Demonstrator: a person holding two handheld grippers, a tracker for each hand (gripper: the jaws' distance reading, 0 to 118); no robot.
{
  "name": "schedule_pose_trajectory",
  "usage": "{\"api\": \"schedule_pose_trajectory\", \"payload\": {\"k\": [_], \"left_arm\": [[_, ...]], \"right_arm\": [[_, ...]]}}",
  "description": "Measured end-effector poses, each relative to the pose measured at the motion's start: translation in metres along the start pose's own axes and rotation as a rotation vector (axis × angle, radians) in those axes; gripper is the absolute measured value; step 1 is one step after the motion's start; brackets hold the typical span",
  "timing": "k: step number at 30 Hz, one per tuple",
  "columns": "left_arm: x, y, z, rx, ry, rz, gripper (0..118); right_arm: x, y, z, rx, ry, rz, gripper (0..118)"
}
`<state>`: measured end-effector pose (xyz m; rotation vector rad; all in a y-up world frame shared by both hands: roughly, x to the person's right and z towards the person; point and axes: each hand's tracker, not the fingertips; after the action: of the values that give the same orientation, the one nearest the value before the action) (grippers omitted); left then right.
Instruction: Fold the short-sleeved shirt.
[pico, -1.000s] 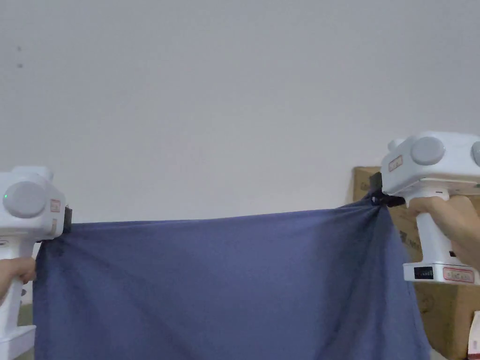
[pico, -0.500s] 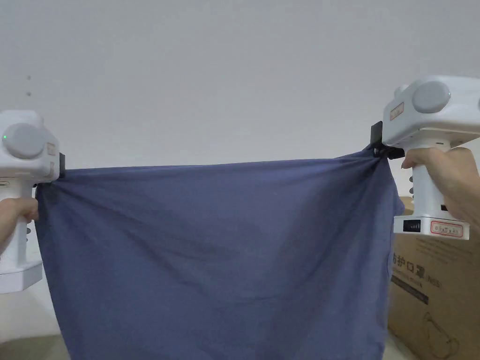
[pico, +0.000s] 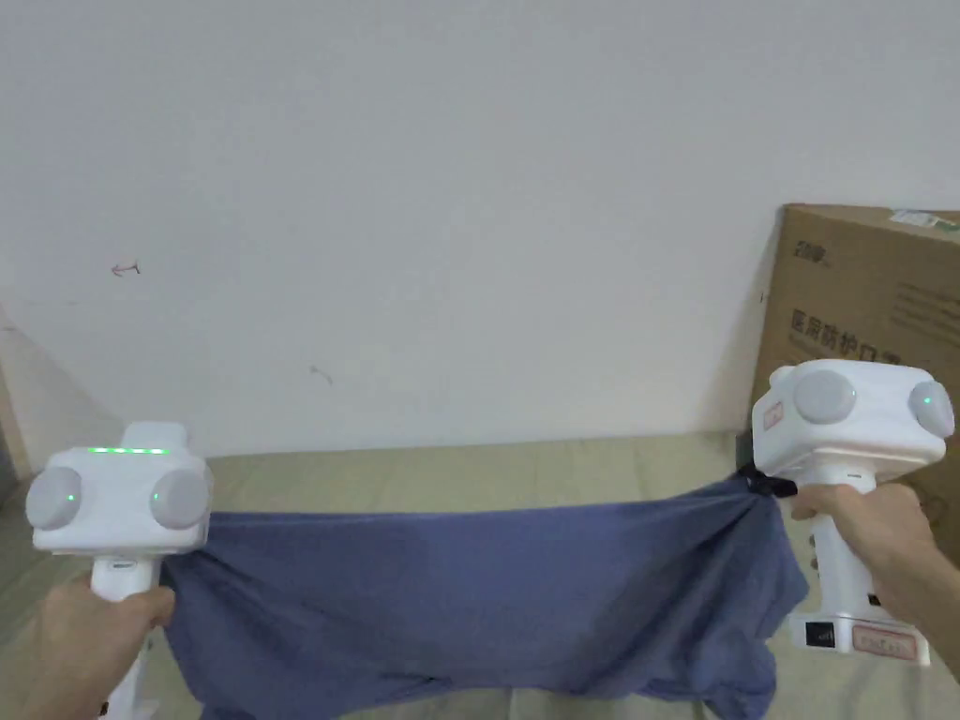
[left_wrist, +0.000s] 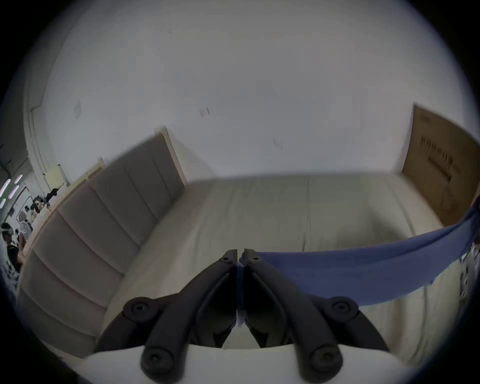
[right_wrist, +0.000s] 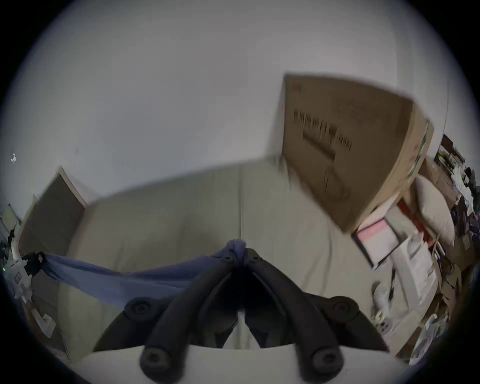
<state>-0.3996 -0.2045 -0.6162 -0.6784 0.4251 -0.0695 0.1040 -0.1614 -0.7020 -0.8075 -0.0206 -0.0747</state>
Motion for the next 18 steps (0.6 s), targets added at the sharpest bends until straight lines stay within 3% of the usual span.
{"api": "schedule_pose_trajectory", "payload": {"k": [2,4,9,18], "left_arm": [[0.012,-0.037,-0.032,-0.088,-0.006,-0.017,3],[0.021,-0.070,-0.057,-0.145,-0.031,-0.020,3],[0.016,-0.120,-0.082,-0.205,-0.025,-0.029,3],[-0.023,-0.186,0.010,-0.199,-0.073,-0.026,3]], "right_arm": [[0.005,-0.034,-0.041,-0.105,0.020,-0.020,1],[0.008,-0.064,-0.071,-0.168,-0.032,-0.011,1],[0.018,-0.117,-0.094,-0.244,-0.027,-0.003,1],[0.047,-0.197,-0.020,-0.212,0.018,-0.034,1]]}}
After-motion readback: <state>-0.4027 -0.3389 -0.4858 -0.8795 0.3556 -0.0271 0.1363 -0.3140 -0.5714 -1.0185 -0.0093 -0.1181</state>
